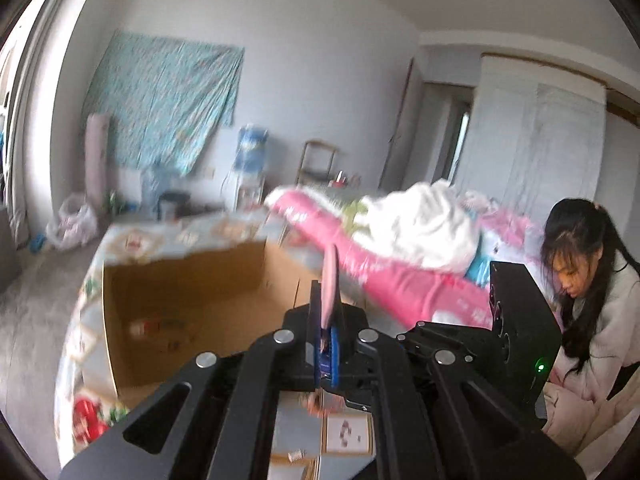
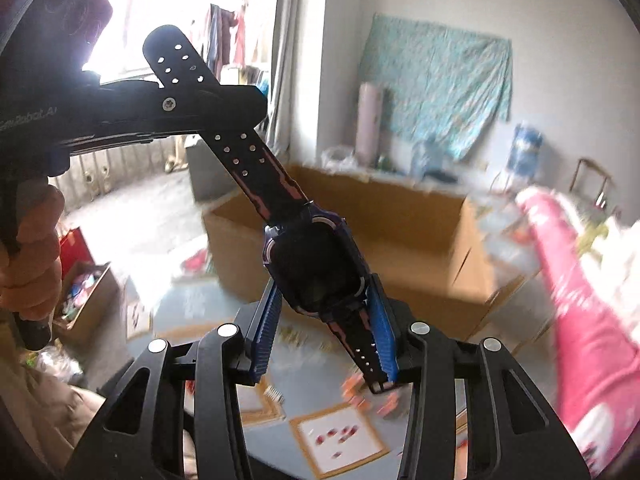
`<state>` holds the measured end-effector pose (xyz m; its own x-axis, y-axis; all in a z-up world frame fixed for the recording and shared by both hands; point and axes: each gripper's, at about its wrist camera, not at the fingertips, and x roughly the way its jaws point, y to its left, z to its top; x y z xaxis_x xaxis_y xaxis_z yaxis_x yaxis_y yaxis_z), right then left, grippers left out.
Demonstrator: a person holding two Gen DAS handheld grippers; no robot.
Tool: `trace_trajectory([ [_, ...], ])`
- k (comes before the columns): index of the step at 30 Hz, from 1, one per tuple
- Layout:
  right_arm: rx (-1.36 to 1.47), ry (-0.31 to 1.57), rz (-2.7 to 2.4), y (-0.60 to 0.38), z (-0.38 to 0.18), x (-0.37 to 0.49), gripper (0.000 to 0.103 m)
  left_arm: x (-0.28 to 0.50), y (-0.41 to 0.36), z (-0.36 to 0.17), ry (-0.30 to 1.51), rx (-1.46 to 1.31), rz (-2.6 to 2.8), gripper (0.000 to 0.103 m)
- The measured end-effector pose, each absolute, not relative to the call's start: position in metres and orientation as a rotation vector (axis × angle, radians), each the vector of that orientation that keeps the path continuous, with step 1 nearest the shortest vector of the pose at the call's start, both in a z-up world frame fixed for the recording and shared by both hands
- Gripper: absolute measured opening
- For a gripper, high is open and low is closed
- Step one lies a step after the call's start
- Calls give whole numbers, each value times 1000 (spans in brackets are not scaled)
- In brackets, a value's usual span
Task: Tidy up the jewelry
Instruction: 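Lift the smartwatch into the cardboard box and open the right gripper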
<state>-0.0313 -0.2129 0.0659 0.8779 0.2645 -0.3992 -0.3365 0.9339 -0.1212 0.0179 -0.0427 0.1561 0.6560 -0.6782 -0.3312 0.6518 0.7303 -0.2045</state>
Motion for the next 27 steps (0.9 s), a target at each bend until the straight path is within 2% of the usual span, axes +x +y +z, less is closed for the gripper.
trace_trajectory([
  [6, -323, 307, 298, -207, 110, 3, 40, 41, -35, 200, 317, -91, -765, 3],
  [10, -386, 364, 347, -197, 109, 53, 40, 84, -33, 204, 348, -111, -729, 3],
  [13, -390, 506, 402, -203, 101, 105, 40, 137, -36, 187, 449, -125, -681, 3],
  [18, -400, 809, 443, -201, 57, 194, 40, 228, -42, 131, 747, -226, -619, 3],
  [22, -468, 979, 417, -191, 28, 237, 40, 271, -49, 92, 920, -235, -568, 4],
  [24, -516, 1047, 379, -185, 10, 248, 40, 285, -54, 72, 1005, -207, -522, 6],
  [27, -498, 1171, 319, -187, -9, 266, 40, 300, -58, 47, 1096, -171, -461, 20],
])
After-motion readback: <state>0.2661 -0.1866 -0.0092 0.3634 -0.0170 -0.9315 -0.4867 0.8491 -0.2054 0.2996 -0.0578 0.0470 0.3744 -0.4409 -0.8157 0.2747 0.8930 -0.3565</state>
